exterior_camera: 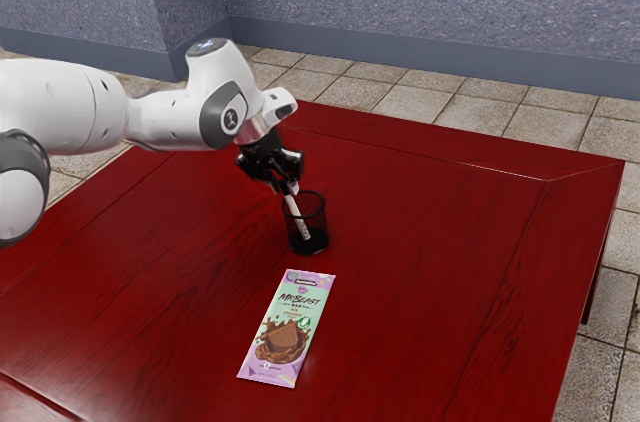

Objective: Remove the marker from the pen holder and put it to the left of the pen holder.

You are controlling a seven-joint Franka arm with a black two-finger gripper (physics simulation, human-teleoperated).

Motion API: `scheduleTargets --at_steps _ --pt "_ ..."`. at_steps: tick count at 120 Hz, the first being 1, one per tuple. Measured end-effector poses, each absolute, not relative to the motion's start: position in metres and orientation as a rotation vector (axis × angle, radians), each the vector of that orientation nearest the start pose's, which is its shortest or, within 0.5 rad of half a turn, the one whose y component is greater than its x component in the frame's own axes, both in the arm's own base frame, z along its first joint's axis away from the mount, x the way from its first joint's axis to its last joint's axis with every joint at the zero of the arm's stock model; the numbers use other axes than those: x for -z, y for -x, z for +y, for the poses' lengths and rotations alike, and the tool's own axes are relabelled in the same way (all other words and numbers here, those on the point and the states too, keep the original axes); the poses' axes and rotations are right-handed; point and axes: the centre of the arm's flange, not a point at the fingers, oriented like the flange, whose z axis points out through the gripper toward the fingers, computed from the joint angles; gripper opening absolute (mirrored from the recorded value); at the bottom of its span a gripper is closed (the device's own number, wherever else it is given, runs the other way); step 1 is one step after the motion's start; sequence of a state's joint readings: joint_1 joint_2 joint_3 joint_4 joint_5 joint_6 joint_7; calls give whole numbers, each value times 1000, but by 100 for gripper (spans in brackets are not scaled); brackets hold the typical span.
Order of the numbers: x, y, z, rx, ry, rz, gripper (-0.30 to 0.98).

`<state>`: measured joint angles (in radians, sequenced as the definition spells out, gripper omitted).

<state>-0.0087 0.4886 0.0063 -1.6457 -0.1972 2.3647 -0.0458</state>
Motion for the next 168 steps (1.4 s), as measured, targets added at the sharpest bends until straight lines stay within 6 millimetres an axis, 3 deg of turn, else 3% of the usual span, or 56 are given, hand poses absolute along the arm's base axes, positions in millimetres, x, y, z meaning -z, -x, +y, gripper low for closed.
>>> scheduleTargets --at_steps 80,94,113,120,125,140,154,168 --pt "-351 -704 -6 396 3322 -360 -2" --pt "-379 -695 -13 444 3318 -342 -4" --pt "-457 -659 -14 581 3304 -331 -6" --pt "-478 -656 0 637 3301 -381 -6" --pt "-478 -657 17 643 3307 -455 -6" --pt "-428 -665 88 545 3340 -790 -6" --pt "-393 -667 148 475 3373 -1142 -5" --pt "-344 -660 188 337 3389 -1432 -4"
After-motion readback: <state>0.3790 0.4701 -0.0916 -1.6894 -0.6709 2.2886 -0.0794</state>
